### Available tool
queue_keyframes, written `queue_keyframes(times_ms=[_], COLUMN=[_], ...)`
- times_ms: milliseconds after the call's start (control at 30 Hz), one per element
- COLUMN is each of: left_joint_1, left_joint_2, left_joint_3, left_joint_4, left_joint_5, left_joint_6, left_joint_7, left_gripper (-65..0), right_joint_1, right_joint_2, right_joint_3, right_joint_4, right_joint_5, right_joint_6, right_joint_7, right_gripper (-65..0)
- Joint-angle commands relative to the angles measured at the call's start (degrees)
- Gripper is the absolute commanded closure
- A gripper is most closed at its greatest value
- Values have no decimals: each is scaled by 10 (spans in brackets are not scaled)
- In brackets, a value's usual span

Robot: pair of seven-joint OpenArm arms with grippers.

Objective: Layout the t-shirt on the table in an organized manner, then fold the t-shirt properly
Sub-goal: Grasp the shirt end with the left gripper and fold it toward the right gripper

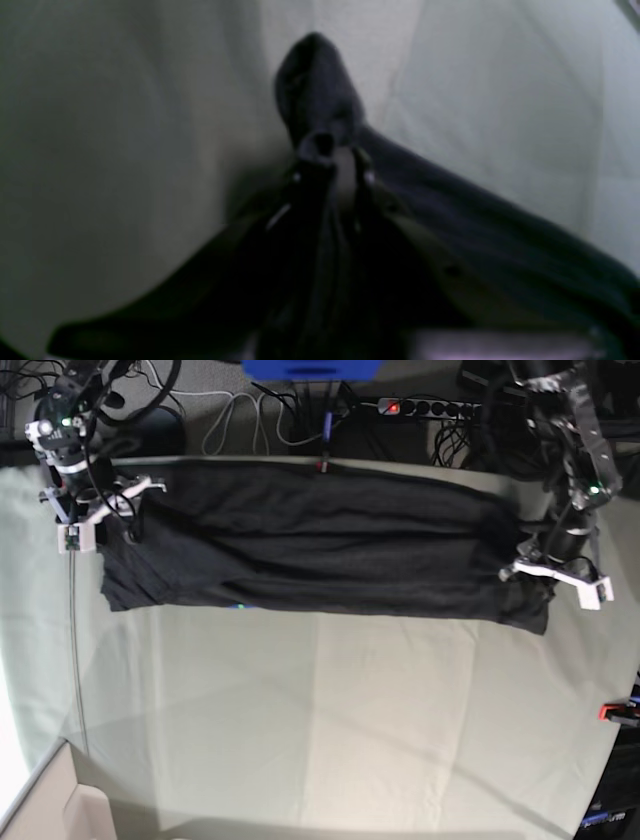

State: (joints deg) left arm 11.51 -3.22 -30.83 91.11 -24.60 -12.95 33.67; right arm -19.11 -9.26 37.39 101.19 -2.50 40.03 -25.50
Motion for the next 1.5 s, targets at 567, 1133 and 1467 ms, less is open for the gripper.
queue_keyframes(times_ms=[567,1133,1467], left_joint_1=[28,-23,-42], left_joint_2=[26,91,92], left_joint_3=[334,417,443], left_joint_4=[48,-12,-25], left_joint_5=[84,203,202], left_joint_6=[2,2,2], left_joint_7=[-17,-17,-17], left_gripper=[0,0,0], right_joint_1=[1,1,1], right_joint_2=[3,3,7], right_joint_3=[4,5,5], right_joint_4=[9,9,9], right_joint_5=[11,10,10], right_joint_6=[0,0,0], right_joint_7=[13,13,13], right_gripper=[-331,-331,-331])
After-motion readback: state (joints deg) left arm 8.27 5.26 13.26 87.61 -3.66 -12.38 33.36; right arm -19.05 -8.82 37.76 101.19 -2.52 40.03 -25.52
